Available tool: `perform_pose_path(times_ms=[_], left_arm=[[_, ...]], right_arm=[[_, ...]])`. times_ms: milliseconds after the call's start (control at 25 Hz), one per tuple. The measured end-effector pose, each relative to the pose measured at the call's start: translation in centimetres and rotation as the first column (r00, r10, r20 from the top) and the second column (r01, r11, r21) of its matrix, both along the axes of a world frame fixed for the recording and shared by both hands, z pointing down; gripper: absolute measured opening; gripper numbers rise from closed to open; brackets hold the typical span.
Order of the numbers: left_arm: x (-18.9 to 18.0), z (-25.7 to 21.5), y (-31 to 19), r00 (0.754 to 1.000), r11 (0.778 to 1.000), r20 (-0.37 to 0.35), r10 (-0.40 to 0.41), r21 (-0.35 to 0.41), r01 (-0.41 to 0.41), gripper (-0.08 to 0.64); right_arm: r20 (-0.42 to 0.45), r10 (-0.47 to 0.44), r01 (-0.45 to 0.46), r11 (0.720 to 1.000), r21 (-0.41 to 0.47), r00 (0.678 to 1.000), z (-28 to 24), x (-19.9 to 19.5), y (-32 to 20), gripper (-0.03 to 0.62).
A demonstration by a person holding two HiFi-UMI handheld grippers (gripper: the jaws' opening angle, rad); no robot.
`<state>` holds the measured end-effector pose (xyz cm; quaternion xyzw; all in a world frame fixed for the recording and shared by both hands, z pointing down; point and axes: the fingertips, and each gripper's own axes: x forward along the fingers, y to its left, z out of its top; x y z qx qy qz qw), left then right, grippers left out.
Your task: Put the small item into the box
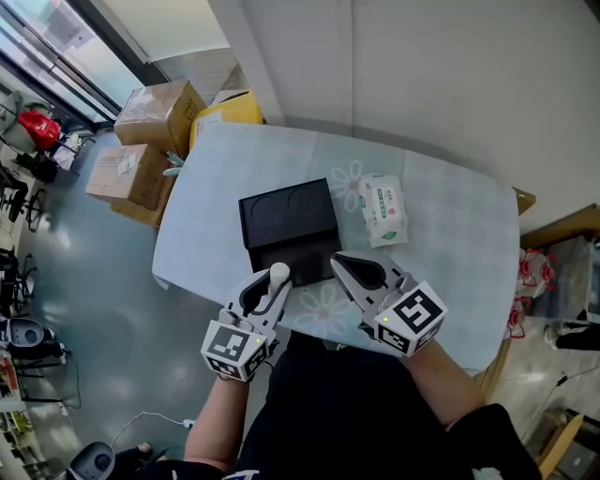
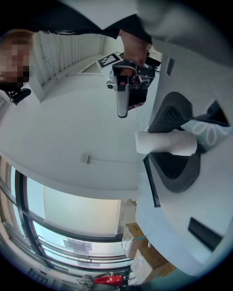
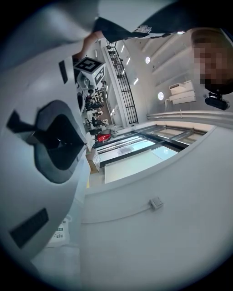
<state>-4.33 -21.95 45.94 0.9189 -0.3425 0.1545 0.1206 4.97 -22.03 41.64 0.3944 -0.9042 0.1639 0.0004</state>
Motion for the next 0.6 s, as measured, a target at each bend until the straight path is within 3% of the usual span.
perform_pose_path(times_ms=[360,600], left_arm=[[0.9,6.0,-3.4,0.981,0.987,0.124,0.147,-0.079,-0.138,0.133],[1.1,10.4,-5.1,0.941,0.967,0.238,0.240,-0.145,-0.210,0.133]], right_arm=[[-0.009,0.087,-0.087,0.994,-0.070,0.996,2.9,0.6,-3.3,0.009],[-0.017,0.120,-0.122,0.984,-0.129,0.993,5.2,0.4,-5.2,0.009]])
